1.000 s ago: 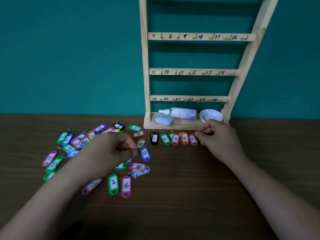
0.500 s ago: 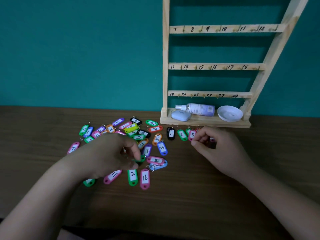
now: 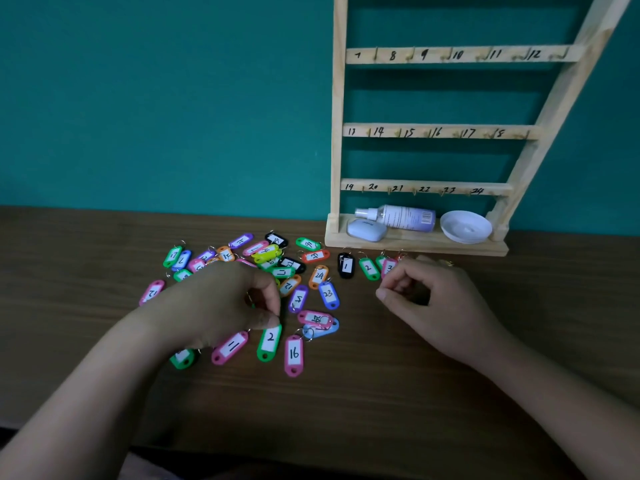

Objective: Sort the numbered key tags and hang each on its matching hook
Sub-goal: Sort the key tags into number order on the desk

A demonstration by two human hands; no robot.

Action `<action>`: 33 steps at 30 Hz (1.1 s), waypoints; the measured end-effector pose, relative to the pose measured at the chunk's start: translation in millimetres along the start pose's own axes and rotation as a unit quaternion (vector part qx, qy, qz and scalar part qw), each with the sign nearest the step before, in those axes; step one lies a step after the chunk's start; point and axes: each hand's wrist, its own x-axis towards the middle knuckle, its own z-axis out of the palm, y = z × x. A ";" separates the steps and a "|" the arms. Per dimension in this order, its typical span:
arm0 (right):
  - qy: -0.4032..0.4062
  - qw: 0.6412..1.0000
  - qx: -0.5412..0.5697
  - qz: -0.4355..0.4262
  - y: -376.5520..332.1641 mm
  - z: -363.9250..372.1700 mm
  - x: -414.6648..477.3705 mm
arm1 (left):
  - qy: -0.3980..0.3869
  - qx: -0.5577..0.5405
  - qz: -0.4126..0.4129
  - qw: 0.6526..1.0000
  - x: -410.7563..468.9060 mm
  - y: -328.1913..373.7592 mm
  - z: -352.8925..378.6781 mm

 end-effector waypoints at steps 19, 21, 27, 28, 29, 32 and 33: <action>0.022 0.990 0.135 -0.022 -52.5 54.4 0.4 | 0.190 -0.178 0.044 0.964 1.4 41.4 16.2; 0.005 0.985 0.170 -0.005 -49.5 54.2 2.2 | 0.191 -0.182 0.047 0.963 1.8 43.5 19.3; 0.021 0.984 0.174 0.022 -37.2 45.5 14.4 | 0.192 -0.170 0.050 0.965 4.3 37.0 24.1; 0.036 0.986 0.161 0.031 -33.7 41.5 18.3 | 0.197 -0.165 0.047 0.965 4.7 33.6 23.8; 0.049 0.987 0.146 0.043 -29.7 37.0 22.5 | 0.200 -0.156 0.044 0.966 5.2 30.2 23.5; 0.075 0.990 0.097 0.075 -15.9 24.3 36.2 | 0.201 -0.112 0.031 0.973 7.1 20.2 23.2; 0.080 0.990 0.082 0.085 -11.1 21.4 40.3 | 0.200 -0.100 0.027 0.974 7.7 17.3 22.8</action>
